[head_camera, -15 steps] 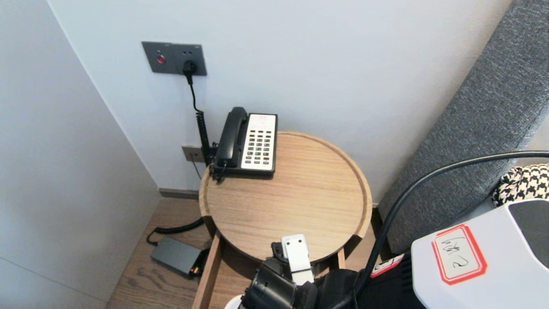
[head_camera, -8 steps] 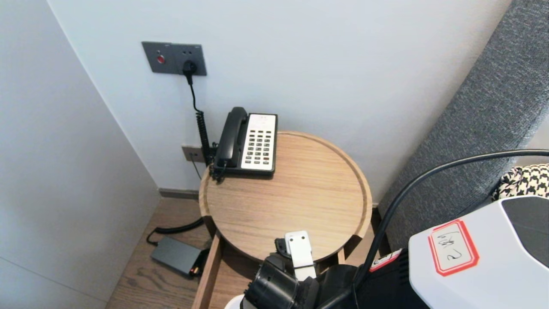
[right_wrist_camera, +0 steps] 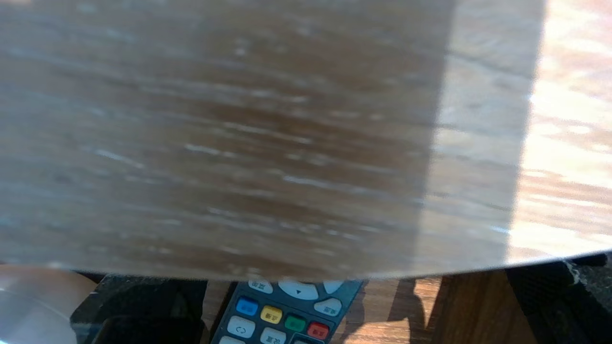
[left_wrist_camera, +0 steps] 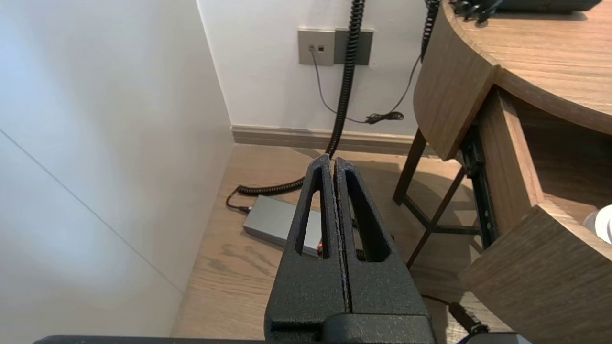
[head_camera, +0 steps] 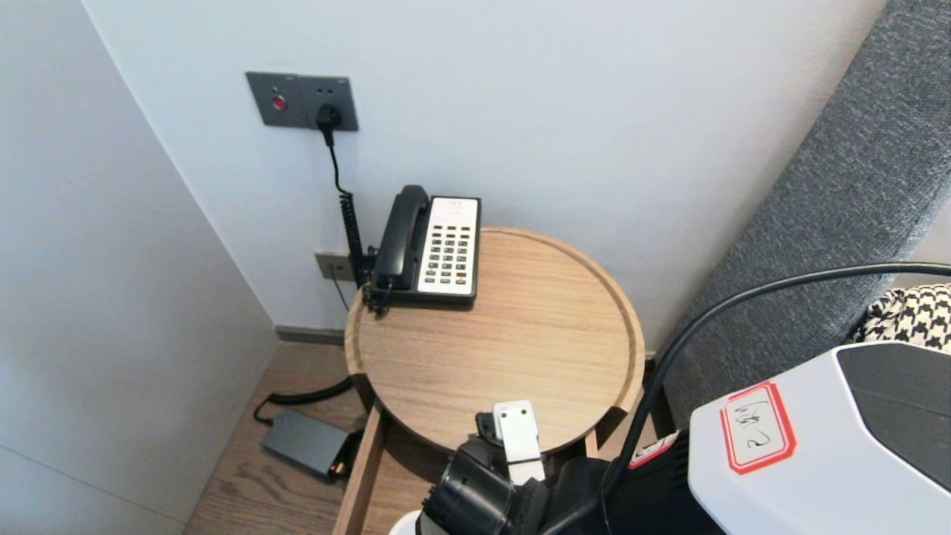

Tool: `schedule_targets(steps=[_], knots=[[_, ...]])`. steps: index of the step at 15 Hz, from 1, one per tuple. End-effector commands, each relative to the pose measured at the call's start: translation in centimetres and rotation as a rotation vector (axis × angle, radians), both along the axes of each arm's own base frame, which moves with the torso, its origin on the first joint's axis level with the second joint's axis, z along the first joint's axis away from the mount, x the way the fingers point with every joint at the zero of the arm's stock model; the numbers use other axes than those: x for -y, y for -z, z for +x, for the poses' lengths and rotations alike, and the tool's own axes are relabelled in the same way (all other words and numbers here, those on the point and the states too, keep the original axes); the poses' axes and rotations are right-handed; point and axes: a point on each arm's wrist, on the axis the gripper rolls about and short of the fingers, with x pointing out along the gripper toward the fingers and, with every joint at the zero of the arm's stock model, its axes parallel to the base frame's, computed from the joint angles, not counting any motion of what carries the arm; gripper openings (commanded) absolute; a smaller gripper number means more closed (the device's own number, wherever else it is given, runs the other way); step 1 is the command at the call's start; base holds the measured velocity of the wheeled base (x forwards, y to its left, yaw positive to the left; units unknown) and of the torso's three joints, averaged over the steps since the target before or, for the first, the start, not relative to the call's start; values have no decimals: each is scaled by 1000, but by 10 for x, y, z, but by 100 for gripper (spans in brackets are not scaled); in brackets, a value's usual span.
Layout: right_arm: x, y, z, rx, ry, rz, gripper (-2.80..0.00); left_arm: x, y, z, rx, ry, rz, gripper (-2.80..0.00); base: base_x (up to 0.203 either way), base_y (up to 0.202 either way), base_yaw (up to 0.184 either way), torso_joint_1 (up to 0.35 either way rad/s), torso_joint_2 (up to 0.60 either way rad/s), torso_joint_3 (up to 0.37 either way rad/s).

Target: Take the remote control out of the drawer one by one and place them on the table

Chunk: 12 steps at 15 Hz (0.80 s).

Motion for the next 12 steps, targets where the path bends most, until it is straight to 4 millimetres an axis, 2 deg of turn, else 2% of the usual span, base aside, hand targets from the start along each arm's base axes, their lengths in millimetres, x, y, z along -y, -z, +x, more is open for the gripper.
schedule_targets(steps=[1, 8, 9, 12], knots=[[-2, 4, 0, -2, 4, -9, 0, 0, 3, 1, -9, -1, 0, -280, 0, 0, 0, 0, 0, 0], [-2, 6, 1, -3, 5, -9, 0, 0, 3, 1, -9, -1, 0, -280, 0, 0, 0, 0, 0, 0], [-2, 6, 1, 4, 4, 4, -280, 0, 3, 1, -9, -1, 0, -280, 0, 0, 0, 0, 0, 0], [-1, 6, 0, 6, 1, 0, -280, 0, 3, 1, -9, -1, 0, -280, 0, 0, 0, 0, 0, 0]])
